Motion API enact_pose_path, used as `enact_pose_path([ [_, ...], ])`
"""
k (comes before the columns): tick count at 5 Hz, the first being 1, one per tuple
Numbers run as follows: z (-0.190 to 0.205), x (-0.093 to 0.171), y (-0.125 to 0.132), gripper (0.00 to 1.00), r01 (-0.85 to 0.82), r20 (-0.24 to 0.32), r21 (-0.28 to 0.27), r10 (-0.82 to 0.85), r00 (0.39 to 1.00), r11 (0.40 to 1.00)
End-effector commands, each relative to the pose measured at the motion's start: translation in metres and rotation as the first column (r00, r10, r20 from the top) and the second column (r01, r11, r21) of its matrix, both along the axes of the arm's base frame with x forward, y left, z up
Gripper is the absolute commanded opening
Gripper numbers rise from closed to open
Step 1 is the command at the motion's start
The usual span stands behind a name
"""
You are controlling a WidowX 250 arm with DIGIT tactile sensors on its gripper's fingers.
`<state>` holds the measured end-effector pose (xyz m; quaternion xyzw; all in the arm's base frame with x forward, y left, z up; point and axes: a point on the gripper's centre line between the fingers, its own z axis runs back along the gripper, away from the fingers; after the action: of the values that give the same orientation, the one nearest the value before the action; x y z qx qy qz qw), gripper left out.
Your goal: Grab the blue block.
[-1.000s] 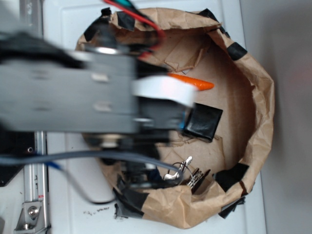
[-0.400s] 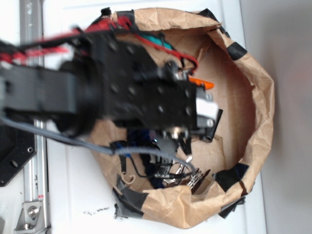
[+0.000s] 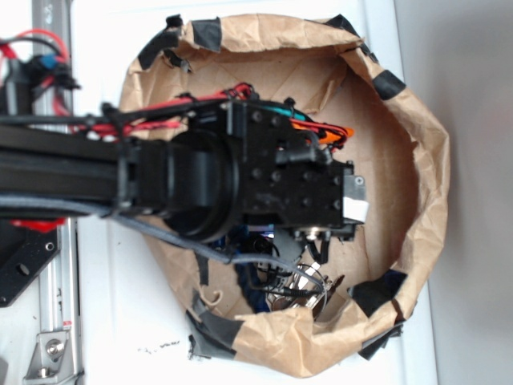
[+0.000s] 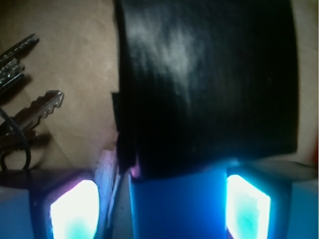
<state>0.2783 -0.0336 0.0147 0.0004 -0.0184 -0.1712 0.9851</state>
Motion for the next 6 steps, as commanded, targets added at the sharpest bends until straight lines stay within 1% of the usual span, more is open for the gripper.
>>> enact_pose_path([
  [1,-0.013,-0.026,0.027,0.00,-0.084,-0.093,-0.074,0.077,0.993,0.994],
  [2,-0.005,-0.039,0.027,0.00,-0.128,-0.082,-0.039,0.125,0.989,0.991],
  [3,0.020,-0.031,0.026,0.00,-0.196,-0.045,-0.047,0.194,0.980,0.979],
  [4,0.070,-0.014,0.010,0.00,-0.209,0.041,-0.073,0.212,0.976,0.975],
  [5,0.117,0.001,-0.006,0.00,-0.164,0.086,0.066,0.158,0.984,0.984],
  [6,0.138,0.007,-0.006,0.00,-0.214,0.055,-0.029,0.216,0.975,0.976],
])
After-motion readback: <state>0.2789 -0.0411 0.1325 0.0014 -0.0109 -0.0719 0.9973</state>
